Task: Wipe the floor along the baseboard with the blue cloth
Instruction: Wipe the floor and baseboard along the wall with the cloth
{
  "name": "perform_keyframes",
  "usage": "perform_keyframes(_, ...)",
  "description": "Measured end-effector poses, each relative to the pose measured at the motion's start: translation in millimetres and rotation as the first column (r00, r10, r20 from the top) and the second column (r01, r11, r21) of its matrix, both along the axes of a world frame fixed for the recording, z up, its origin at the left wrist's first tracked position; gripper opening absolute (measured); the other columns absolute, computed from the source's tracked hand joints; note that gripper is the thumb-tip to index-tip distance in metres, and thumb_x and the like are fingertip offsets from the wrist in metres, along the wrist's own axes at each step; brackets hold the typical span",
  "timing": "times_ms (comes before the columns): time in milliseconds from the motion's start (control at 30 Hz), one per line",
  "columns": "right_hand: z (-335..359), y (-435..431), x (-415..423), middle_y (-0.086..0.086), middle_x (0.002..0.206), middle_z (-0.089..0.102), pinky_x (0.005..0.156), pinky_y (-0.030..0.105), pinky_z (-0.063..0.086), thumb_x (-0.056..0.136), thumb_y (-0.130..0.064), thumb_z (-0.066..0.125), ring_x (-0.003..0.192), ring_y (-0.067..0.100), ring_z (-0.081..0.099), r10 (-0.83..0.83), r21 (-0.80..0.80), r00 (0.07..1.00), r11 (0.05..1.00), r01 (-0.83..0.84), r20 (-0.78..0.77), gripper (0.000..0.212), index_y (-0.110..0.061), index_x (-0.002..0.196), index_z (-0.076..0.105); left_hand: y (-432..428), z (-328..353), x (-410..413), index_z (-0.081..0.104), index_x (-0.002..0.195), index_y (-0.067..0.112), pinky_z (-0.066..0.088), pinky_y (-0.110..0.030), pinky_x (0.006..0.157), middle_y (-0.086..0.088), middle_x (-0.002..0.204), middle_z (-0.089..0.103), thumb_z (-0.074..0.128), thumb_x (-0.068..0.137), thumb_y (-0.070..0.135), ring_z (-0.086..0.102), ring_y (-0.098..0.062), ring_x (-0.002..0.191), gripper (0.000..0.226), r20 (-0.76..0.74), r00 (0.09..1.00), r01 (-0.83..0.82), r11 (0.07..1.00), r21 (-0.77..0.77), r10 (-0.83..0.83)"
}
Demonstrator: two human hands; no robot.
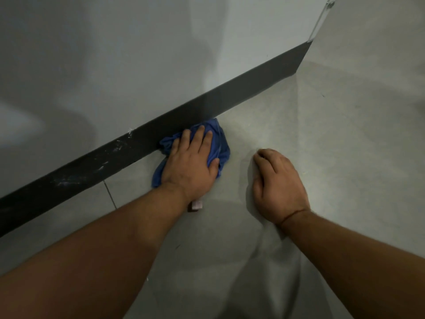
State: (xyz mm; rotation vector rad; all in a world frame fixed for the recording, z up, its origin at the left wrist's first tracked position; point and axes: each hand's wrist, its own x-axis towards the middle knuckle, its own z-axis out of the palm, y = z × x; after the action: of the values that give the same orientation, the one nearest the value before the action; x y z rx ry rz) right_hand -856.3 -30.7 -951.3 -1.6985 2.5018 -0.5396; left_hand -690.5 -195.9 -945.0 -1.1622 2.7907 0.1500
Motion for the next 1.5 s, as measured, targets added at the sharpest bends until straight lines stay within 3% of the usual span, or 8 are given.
perform_keyframes(300,1,1,0,0.016,0.142,0.055,0.114,0.047,0.038,0.094,-0.019,0.058,0.131,0.033,0.049,-0.001,-0.013,1.000,1.000,0.001,0.026,0.047,-0.003,0.138,0.057,48,1,40,0.023,0.160,0.026,0.018,-0.051,0.126,0.001,0.171,0.019,0.035,0.097,0.061,0.017,-0.028,0.157,0.074,-0.089,0.986,0.144,0.988,0.058,-0.139)
perform_keyframes(633,2,1,1,0.016,0.141,0.055,0.114,0.049,0.038,0.095,-0.026,0.048,0.131,0.033,0.048,0.006,0.003,1.000,1.000,-0.006,0.018,0.049,-0.004,0.139,0.056,17,-1,23,0.019,0.162,0.023,0.019,-0.052,0.125,-0.005,0.171,0.018,0.031,0.095,0.060,0.018,-0.035,0.154,0.077,-0.070,0.997,-0.022,0.999,0.045,0.026)
perform_keyframes(900,4,2,1,0.021,0.135,0.057,0.110,0.049,0.040,0.095,-0.024,0.048,0.124,0.039,0.051,0.047,-0.004,0.998,0.999,-0.047,-0.040,0.046,0.000,0.134,0.059,56,2,105,0.029,0.159,0.025,0.018,-0.052,0.126,-0.001,0.170,0.023,0.035,0.097,0.061,0.021,-0.029,0.155,0.072,-0.105,0.991,0.081,0.996,0.024,-0.078)
perform_keyframes(1067,8,-1,22,0.019,0.136,0.058,0.111,0.053,0.037,0.091,-0.018,0.047,0.123,0.040,0.052,0.106,0.066,0.986,0.993,-0.098,-0.126,0.045,-0.003,0.131,0.060,47,1,146,0.026,0.160,0.030,0.015,-0.057,0.125,0.002,0.171,0.020,0.032,0.097,0.062,0.017,-0.030,0.157,0.071,-0.051,0.996,-0.078,0.997,0.013,0.079)
perform_keyframes(1167,15,-12,68,0.013,0.135,0.060,0.106,0.044,0.046,0.091,-0.012,0.056,0.120,0.036,0.056,0.160,0.038,0.987,0.986,-0.161,0.008,0.041,-0.007,0.131,0.063,57,1,138,0.017,0.162,0.033,0.008,-0.057,0.126,0.002,0.173,0.012,0.026,0.096,0.062,0.008,-0.030,0.158,0.072,-0.050,0.985,-0.161,0.986,0.042,0.163)
perform_keyframes(1267,26,-27,118,0.010,0.133,0.063,0.102,0.040,0.047,0.092,-0.012,0.058,0.120,0.032,0.058,0.117,-0.017,0.980,0.993,-0.116,0.162,0.036,-0.009,0.127,0.066,84,1,149,0.019,0.162,0.032,0.008,-0.056,0.127,0.001,0.173,0.013,0.028,0.096,0.062,0.007,-0.031,0.159,0.073,-0.086,0.993,-0.081,0.995,0.049,0.085)
perform_keyframes(1400,38,-25,166,0.008,0.125,0.066,0.096,0.038,0.050,0.090,-0.015,0.054,0.113,0.029,0.061,0.121,-0.068,0.964,0.992,-0.107,0.239,0.034,-0.010,0.119,0.070,96,4,175,0.016,0.162,0.031,0.004,-0.051,0.128,0.005,0.173,0.007,0.032,0.096,0.061,-0.002,-0.025,0.160,0.075,-0.104,0.994,-0.016,0.995,0.099,0.026)
perform_keyframes(1500,40,-20,197,0.009,0.128,0.064,0.097,0.041,0.050,0.087,-0.009,0.059,0.116,0.030,0.058,0.136,-0.024,0.956,0.991,-0.135,0.260,0.040,-0.012,0.126,0.068,88,19,184,0.035,0.158,0.025,0.009,-0.041,0.129,0.003,0.169,0.026,0.050,0.095,0.051,0.013,-0.020,0.158,0.069,-0.344,0.920,-0.061,0.937,0.344,0.186)
